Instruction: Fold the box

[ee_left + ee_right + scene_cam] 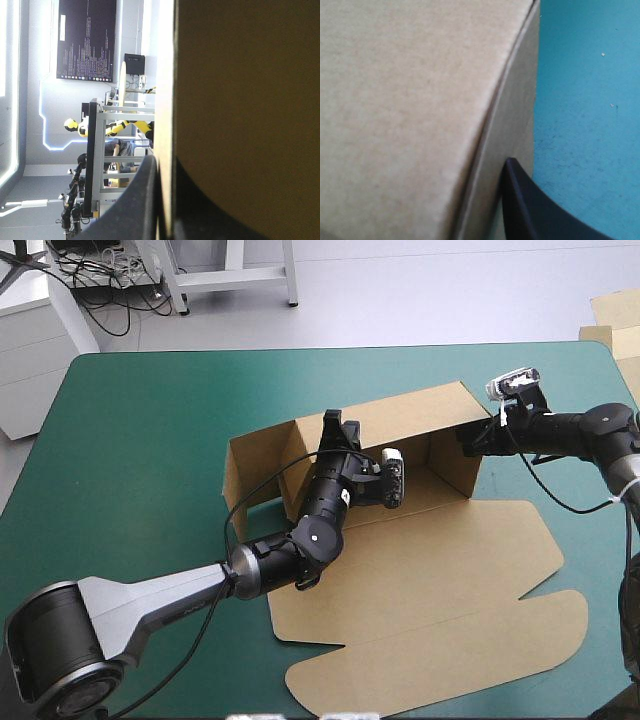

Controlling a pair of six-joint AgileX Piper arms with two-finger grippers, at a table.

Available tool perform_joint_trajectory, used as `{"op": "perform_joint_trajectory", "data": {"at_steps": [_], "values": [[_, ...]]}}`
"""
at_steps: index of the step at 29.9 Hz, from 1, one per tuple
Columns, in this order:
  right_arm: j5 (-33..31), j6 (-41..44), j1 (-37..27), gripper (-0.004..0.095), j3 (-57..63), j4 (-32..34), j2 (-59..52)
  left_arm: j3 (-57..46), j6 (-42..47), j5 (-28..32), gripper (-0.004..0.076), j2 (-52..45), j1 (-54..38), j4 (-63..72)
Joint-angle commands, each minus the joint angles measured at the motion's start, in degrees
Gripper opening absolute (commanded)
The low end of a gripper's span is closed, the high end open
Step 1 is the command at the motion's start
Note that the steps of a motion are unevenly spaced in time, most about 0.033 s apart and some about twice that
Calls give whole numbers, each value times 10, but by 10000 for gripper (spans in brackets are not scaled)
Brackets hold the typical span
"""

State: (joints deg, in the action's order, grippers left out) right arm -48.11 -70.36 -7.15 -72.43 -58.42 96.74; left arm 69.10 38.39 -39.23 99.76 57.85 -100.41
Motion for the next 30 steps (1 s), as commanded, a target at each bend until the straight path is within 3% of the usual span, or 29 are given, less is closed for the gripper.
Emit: {"op": "perform_joint_trajectory", "data": {"at_steps": [1, 6, 8, 12, 16, 19, 24, 30], "values": [[-37, 14, 2, -1, -8, -48, -7, 10, 16, -2, -10, -21, -1, 1], [-5, 36, 21, 0, -8, -39, -7, 10, 17, -2, -1, -16, -1, 1], [6, 45, 39, 0, -8, -11, -7, 10, 17, -3, 37, -11, -1, 0], [47, 91, 77, 0, -8, 50, -7, 10, 17, -7, 231, -6, -1, -11], [78, 118, 97, 0, -9, 57, -7, 10, 18, -6, 531, -5, -1, -19], [82, 125, 106, 0, -9, 58, -7, 10, 14, -6, 645, -5, -1, -24], [90, 167, 112, 0, -9, 91, -7, 10, 49, -10, 640, -5, 9, -29], [113, 234, 115, 0, -9, 166, -7, 29, 49, -65, 607, -5, 54, -29]]}}
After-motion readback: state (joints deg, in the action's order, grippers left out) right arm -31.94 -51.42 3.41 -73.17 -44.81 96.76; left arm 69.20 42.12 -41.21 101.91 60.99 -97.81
